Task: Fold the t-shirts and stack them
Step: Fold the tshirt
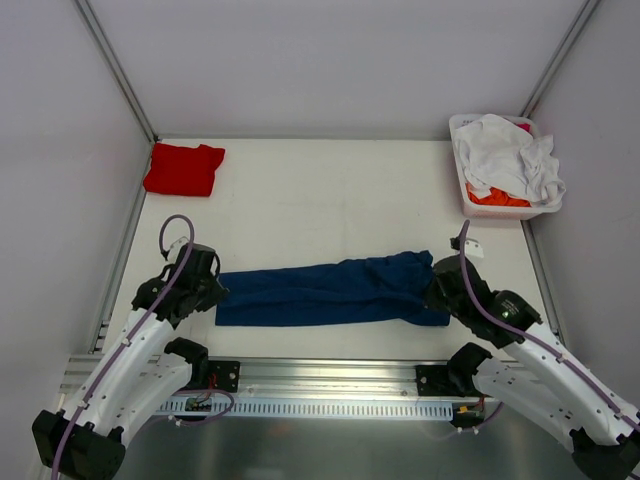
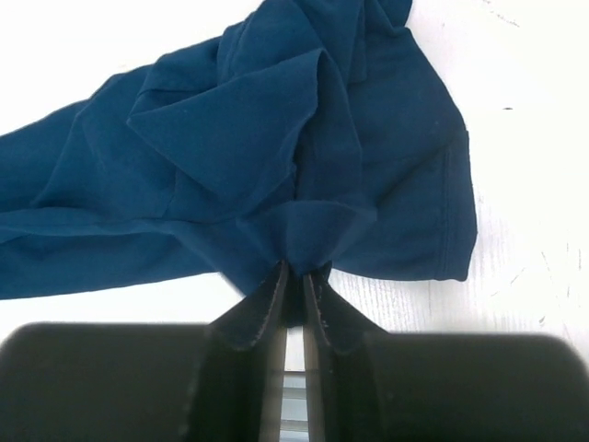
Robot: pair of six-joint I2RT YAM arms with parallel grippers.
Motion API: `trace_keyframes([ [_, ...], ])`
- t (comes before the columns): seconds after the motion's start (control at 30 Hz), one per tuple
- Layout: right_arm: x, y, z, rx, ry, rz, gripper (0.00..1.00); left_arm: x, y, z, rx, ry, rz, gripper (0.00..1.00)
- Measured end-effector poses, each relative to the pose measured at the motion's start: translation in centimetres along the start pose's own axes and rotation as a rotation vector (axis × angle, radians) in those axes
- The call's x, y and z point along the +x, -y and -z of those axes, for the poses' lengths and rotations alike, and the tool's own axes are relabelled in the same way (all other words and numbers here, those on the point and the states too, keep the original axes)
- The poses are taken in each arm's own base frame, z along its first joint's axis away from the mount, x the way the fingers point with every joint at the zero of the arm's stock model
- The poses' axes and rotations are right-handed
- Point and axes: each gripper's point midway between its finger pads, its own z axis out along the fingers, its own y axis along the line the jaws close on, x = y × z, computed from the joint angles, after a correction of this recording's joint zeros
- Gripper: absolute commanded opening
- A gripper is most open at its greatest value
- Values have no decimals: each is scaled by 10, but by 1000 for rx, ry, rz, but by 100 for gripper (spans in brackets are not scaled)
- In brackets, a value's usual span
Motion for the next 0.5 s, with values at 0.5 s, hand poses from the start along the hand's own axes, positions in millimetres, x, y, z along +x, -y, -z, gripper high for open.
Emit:
trace_keyframes([
  [0.5,2,3,-3,17,1,5,30,0,-7,-5,-45,9,27,66],
])
